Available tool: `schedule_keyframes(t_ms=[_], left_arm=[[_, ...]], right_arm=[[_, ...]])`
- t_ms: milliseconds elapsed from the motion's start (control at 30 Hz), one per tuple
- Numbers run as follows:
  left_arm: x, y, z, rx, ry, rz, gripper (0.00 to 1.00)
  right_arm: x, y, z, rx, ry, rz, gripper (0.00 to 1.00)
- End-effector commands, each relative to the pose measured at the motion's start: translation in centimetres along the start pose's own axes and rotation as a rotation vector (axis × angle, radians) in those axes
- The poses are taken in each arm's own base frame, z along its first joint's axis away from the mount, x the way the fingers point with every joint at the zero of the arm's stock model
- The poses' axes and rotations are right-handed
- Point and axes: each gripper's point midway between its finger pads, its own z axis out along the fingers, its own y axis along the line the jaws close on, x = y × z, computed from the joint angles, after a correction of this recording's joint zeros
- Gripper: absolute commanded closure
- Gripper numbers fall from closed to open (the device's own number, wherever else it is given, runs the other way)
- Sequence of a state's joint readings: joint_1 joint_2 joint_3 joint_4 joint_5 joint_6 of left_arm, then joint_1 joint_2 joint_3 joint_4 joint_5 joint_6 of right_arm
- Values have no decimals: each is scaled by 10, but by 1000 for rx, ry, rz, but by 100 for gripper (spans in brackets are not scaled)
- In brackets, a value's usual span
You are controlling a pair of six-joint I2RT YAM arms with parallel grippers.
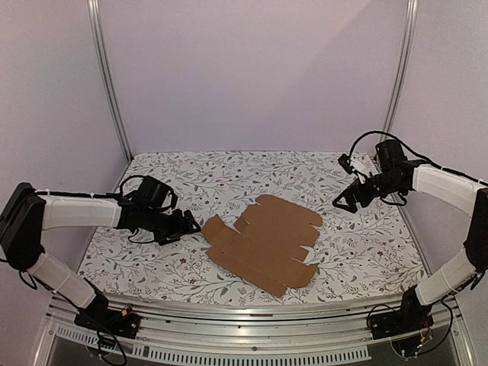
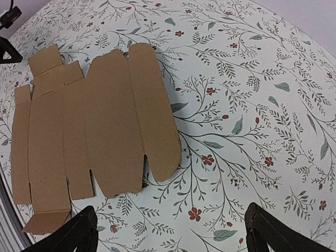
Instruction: Fold the paper box
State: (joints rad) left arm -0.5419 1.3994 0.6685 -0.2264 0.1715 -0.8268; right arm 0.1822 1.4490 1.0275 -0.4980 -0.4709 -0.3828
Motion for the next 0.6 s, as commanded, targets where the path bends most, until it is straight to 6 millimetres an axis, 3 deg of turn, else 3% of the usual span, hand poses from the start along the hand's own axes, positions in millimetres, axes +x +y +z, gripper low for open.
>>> schedule_keyframes(t_ms=[0, 133, 300, 567], left_arm=[[-27, -49, 19, 98, 17, 162, 18], [-44, -65, 36, 78, 62, 215, 25], [-47, -80, 51, 80, 164, 257, 37], [-35, -66, 51, -11, 289, 345, 34]], right_arm=[[-1, 12, 2, -66, 13, -18, 4], [3, 11, 5, -66, 32, -12, 5], [4, 6, 13, -78, 74, 29, 7], [8, 3, 38, -166, 175, 129, 9]])
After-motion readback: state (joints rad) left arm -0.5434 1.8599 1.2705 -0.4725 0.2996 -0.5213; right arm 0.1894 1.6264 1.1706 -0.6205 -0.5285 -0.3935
